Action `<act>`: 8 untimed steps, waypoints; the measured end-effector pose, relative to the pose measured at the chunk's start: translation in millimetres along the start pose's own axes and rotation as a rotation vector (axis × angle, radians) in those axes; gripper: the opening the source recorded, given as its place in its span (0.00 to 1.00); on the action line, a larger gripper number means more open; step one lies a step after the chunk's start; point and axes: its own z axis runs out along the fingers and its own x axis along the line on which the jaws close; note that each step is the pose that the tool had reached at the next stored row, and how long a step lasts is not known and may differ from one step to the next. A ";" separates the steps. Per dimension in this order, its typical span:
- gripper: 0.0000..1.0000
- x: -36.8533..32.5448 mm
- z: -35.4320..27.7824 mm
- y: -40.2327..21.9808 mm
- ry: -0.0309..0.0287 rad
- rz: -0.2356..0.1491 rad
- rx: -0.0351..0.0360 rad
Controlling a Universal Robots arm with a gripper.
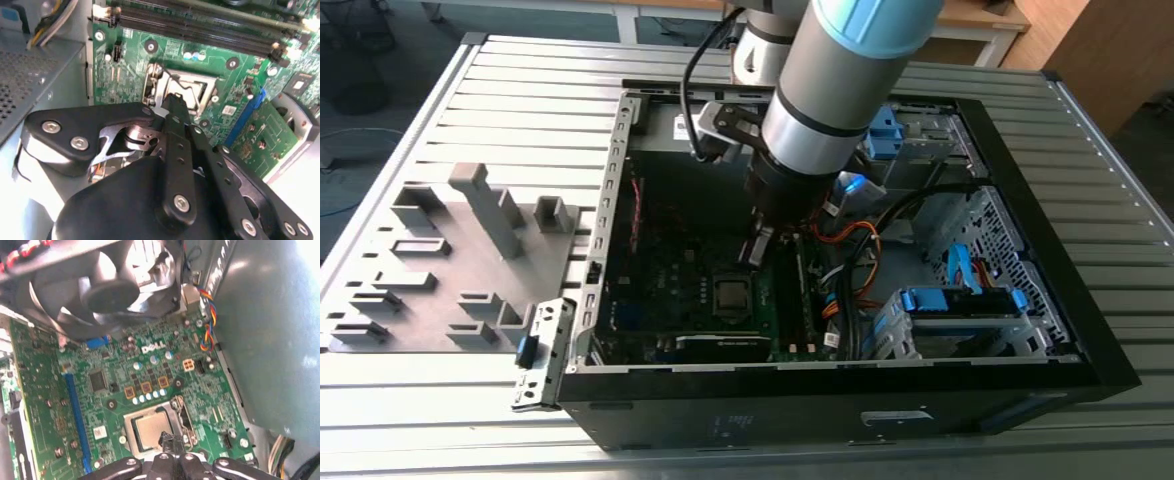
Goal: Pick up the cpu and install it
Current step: 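Install the first cpu locking lever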
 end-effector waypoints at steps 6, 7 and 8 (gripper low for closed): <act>0.11 -2.0 6.5 -5.6 -0.0001 0.000 0.0000; 0.11 -2.3 7.3 -6.4 0.0000 0.000 0.0000; 0.11 -2.5 7.9 -6.9 0.0004 0.000 0.0001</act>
